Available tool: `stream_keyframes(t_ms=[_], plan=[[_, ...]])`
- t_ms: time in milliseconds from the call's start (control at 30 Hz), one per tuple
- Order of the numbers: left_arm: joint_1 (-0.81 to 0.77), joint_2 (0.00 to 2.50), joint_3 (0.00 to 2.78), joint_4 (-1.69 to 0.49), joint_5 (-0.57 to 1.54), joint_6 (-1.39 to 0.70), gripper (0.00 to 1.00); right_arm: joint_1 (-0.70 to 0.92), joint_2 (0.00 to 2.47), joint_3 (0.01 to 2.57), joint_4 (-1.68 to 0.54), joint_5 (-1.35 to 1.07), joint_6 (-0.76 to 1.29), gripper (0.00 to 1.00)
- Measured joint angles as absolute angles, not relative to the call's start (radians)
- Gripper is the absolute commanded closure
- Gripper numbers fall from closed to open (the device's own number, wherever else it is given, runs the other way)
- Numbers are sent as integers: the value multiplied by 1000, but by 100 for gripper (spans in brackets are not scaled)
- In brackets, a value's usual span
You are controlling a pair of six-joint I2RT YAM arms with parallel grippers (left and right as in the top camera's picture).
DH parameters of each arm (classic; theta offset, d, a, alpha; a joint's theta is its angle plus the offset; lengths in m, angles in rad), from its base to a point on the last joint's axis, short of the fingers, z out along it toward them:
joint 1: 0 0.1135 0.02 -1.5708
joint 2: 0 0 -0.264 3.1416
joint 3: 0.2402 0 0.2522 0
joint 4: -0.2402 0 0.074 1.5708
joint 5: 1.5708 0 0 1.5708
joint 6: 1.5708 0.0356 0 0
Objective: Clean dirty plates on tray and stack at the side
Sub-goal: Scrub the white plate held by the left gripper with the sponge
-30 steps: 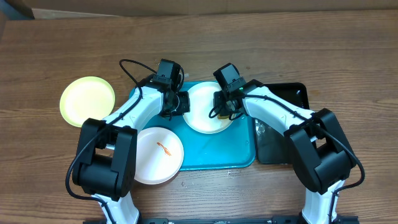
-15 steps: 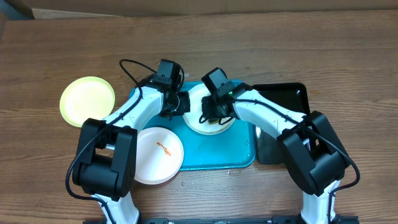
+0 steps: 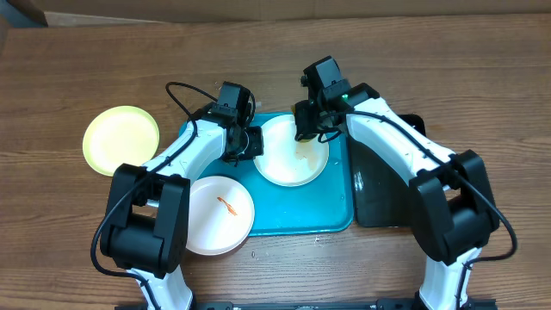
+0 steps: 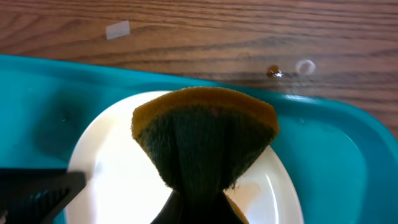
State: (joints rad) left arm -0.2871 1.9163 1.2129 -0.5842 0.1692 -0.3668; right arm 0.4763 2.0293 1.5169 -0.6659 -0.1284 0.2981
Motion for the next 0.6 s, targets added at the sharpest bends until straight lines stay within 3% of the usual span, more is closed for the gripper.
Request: stream_keyframes(t_ms=[500,533,600], plan=[[-287,1917,1213,-585,171,-367,96,477,2138,1504,-658,-204,287,96],[-287,1917,1213,-585,171,-367,96,478,2138,1504,-667,-229,287,93],[-287,1917,1213,-586,171,-367,96,481,2139,1504,-682,-269,288,76]])
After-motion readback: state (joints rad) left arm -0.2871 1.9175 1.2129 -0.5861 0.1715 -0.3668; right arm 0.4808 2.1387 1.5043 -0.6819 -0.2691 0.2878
